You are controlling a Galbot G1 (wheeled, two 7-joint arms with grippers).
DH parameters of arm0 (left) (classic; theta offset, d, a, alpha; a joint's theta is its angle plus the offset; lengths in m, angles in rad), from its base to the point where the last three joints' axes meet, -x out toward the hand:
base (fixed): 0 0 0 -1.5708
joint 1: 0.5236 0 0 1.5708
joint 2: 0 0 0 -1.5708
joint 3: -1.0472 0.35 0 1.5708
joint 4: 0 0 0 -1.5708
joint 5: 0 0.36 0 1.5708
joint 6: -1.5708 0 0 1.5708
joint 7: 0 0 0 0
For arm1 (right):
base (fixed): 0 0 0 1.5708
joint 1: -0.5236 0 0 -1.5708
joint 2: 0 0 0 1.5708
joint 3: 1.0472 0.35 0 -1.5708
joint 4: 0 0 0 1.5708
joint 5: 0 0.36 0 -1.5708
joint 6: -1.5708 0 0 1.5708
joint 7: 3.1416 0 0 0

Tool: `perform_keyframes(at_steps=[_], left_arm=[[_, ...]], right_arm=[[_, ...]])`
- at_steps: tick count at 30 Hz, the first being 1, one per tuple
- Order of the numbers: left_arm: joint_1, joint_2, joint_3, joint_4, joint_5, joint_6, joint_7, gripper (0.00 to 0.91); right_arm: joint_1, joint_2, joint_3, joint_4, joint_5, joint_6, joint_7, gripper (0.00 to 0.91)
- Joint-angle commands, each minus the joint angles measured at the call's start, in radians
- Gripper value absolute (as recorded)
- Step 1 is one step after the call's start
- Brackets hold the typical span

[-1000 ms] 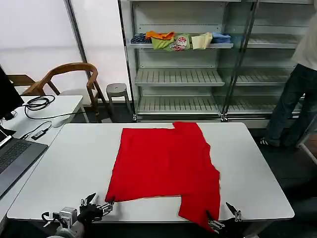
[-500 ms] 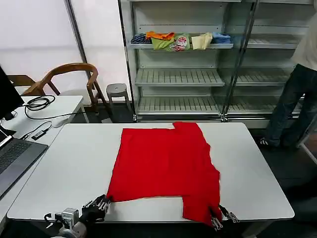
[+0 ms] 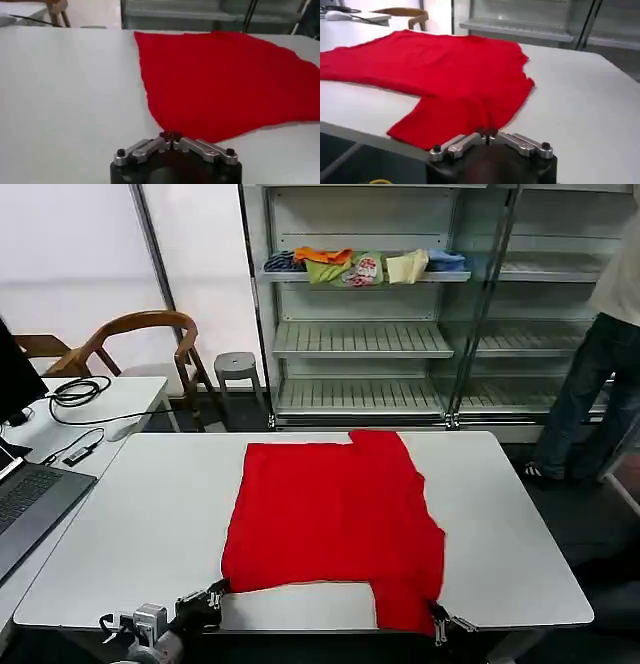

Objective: Fold and organize the clothes.

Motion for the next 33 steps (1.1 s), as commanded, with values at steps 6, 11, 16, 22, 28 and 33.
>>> perform_keyframes(at_steps=[6,11,16,22,28,33], left_arm=[[0.006,-0.032,-0.082,-0.110,-0.070,-0.031,0.009,0.020],[-0.091,-0.021,-0.050,-0.025,-0.088,-0.020,0.002,0.020],[-0.141,-0.025,-0.031,0.039,-0.102,-0.040,0.009,0.020],[-0.226,-0.025,0.004,0.122,-0.117,-0.055,0.010,0.020],[-0.334,-0.023,0.039,0.218,-0.145,-0.062,0.009,0.020],[-0.386,-0.015,0.053,0.272,-0.161,-0.063,0.010,0.020]], right_arm=[[0.028,-0.006,0.059,0.101,0.016,0.003,0.009,0.000],[0.175,-0.015,0.014,0.034,0.035,-0.043,0.013,0.000],[0.275,-0.014,-0.014,-0.049,0.034,-0.048,0.012,0.000],[0.402,-0.013,-0.047,-0.138,0.038,-0.051,-0.004,0.000],[0.527,-0.001,-0.099,-0.252,0.041,-0.046,-0.019,0.000],[0.596,0.014,-0.134,-0.319,0.033,-0.040,-0.029,0.000]])
